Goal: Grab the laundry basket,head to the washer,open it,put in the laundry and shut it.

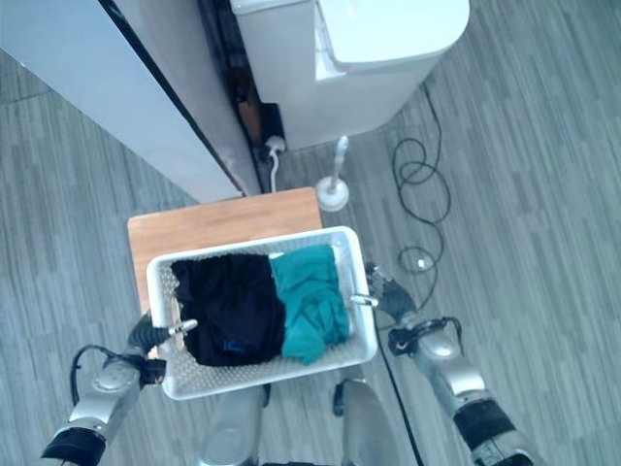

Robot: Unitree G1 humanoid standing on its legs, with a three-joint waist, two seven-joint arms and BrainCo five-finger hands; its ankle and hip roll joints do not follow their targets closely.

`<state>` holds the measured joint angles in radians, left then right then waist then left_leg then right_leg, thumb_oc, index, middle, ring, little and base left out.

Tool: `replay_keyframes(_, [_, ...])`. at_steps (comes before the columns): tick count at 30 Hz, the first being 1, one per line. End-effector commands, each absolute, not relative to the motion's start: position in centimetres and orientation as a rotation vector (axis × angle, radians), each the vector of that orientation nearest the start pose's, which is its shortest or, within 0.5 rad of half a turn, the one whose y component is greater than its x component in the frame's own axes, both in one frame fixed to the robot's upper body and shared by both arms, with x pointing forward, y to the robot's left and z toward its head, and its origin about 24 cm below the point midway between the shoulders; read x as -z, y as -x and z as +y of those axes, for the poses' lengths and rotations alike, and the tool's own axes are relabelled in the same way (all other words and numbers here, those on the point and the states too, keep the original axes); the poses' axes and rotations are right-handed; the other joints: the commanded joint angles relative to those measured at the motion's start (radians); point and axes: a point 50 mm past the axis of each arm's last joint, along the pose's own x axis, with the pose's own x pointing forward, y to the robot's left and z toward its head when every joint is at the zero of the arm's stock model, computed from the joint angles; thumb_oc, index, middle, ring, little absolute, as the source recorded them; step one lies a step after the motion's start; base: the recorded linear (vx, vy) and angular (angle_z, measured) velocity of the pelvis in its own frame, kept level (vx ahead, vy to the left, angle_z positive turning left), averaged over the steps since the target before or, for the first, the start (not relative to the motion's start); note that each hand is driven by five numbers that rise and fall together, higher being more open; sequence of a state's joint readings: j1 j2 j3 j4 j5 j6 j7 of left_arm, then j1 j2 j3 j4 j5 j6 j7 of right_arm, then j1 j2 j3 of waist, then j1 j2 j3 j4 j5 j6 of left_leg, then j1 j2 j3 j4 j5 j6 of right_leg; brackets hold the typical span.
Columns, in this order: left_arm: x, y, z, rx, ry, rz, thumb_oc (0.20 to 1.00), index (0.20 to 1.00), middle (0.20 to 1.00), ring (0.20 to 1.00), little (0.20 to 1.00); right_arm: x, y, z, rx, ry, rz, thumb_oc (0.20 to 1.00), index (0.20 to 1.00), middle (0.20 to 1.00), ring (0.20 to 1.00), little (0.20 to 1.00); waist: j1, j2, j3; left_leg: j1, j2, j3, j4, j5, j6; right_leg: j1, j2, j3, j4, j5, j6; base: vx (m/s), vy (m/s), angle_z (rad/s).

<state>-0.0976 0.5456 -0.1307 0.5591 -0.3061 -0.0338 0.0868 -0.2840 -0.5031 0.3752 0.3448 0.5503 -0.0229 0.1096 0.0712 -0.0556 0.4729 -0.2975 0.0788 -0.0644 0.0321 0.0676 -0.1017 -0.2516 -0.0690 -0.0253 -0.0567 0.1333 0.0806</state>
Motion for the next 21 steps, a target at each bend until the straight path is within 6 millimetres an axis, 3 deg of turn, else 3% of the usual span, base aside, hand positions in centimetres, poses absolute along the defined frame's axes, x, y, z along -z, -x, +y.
replay_keyframes(1, [3.6,-24.2,29.0,-0.241,-0.301,0.524,1.000,1.000,1.000,1.000,1.000,-5.1,-30.3,-18.8,-0.305,0.148,0.116,1.000,1.000,1.000,1.000,1.000,-0.003,-0.032,-0.002,-0.058,-0.006,-0.052,0.035,-0.016,0.042,-0.071,-0.072,-0.059,0.106,-0.058,0.037,0.00,0.000,0.00])
replay_keyframes(5, [1.3,-25.8,28.8,-0.248,-0.275,0.423,1.000,1.000,1.000,1.000,1.000,-5.8,-31.8,-19.2,-0.266,0.255,0.134,1.000,1.000,1.000,1.000,1.000,0.003,-0.038,0.007,-0.081,-0.009,-0.059,0.038,-0.011,0.041,-0.076,-0.073,-0.066,0.103,-0.057,0.036,0.00,-0.001,0.03])
replay_keyframes(13, [-1.4,-27.0,28.8,-0.212,-0.313,0.330,1.000,1.000,1.000,1.000,1.000,-5.9,-32.6,-18.6,-0.305,0.363,0.179,1.000,1.000,1.000,1.000,1.000,0.014,-0.049,0.018,-0.107,-0.011,-0.069,0.047,-0.012,0.039,-0.089,-0.071,-0.069,0.105,-0.055,0.034,0.01,-0.006,0.03])
replay_keyframes(16, [-2.0,-27.2,28.9,-0.210,-0.324,0.312,1.000,1.000,1.000,1.000,1.000,-6.2,-33.1,-17.8,-0.330,0.394,0.176,1.000,1.000,1.000,1.000,1.000,0.019,-0.052,0.021,-0.118,-0.012,-0.074,0.053,-0.014,0.039,-0.094,-0.070,-0.070,0.105,-0.053,0.034,0.00,-0.002,0.01])
replay_keyframes(21, [-2.7,-28.0,28.9,-0.231,-0.334,0.291,1.000,1.000,1.000,1.000,1.000,-6.4,-34.5,-14.6,-0.365,0.432,0.167,1.000,1.000,1.000,1.000,1.000,0.032,-0.069,0.031,-0.146,-0.012,-0.078,0.074,-0.020,0.038,-0.103,-0.063,-0.064,0.097,-0.049,0.032,0.00,0.000,0.00])
